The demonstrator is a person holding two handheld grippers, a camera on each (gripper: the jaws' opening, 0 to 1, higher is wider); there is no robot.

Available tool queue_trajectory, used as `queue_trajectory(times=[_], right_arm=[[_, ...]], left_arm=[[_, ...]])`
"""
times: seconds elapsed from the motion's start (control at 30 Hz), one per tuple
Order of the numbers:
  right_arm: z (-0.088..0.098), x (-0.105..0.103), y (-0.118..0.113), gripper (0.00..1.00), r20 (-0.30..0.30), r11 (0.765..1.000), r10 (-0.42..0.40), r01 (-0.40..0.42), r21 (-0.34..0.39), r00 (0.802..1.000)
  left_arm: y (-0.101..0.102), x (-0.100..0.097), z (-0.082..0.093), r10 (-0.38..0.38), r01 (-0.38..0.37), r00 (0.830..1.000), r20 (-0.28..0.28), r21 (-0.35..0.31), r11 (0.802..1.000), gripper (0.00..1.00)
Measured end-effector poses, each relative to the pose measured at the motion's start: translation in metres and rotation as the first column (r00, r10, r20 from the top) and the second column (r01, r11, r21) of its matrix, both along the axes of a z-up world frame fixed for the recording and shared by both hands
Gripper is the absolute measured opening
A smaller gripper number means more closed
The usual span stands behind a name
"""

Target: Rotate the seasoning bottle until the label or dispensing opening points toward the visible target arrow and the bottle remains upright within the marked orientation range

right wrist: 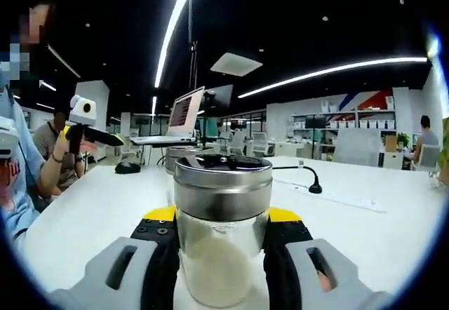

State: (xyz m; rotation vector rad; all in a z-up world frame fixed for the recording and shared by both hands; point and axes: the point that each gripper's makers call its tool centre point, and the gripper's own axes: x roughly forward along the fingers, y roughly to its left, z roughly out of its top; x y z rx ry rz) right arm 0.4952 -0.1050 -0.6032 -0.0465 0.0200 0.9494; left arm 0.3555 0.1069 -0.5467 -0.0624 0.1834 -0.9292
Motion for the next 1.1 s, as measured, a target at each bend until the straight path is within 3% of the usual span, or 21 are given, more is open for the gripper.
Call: queue_trajectory(times=[0.17,0.23,0.33,0.4,0.47,0.6,0.67,0.8,0.97,1.03,1.1], right_arm=[[0.000,-0.001,0.002,0.46,-0.006,1.000,0.021,-0.021,0.000,1.000],[-0.006,-0.003,0.002,0.46,-0.022,0.997,0.046,-0.048,-0.057,0.999],[-0.001,-0.010,0.003,0.57,-0.067,0.995,0.100,-0.098,0.035,0.993],[-0.005,-0.013,-0.002,0.67,-0.045,0.991,0.124,-0.126,-0.039,0.991],[-0.012,-0.013,-0.007,0.69,-0.015,0.981,0.149,-0.150,-0.119,0.989],[-0.001,-0.024,-0.006,0.57,-0.001,0.956,0.289,-0.289,-0.047,0.957],[0.001,-0.030,-0.006,0.55,-0.005,0.939,0.341,-0.340,-0.045,0.940],[-0.003,-0.029,-0.009,0.56,-0.035,0.922,0.377,-0.379,-0.076,0.925],[0.002,-0.020,-0.013,0.56,-0.033,0.945,0.323,-0.324,-0.052,0.946],[0.008,-0.012,-0.019,0.56,-0.029,0.975,0.222,-0.222,-0.005,0.975],[0.012,-0.011,-0.026,0.53,-0.032,0.997,0.070,-0.069,0.044,0.997]], left_arm=[[-0.001,0.000,-0.001,-0.001,0.001,1.000,-0.002,0.006,1.000,0.94],[-0.001,-0.001,-0.001,-0.006,0.006,1.000,-0.003,0.005,1.000,0.94],[-0.001,-0.001,0.000,-0.004,0.004,1.000,0.014,0.022,1.000,0.94],[-0.001,0.000,0.000,-0.004,0.003,1.000,0.020,0.029,1.000,0.94],[-0.001,0.000,-0.001,-0.007,0.006,1.000,0.017,0.026,1.000,0.94],[-0.003,0.002,-0.006,-0.008,0.008,1.000,0.002,0.037,0.999,0.94],[-0.004,0.001,-0.007,-0.012,0.012,1.000,-0.004,0.037,0.999,0.94],[-0.006,0.001,-0.006,-0.018,0.018,1.000,-0.005,0.025,1.000,0.94],[-0.004,0.002,-0.008,-0.011,0.011,1.000,-0.011,0.030,0.999,0.93],[-0.003,0.001,-0.006,-0.010,0.010,1.000,-0.009,0.025,1.000,0.93],[-0.001,0.001,-0.003,-0.007,0.007,1.000,-0.004,0.019,1.000,0.93]])
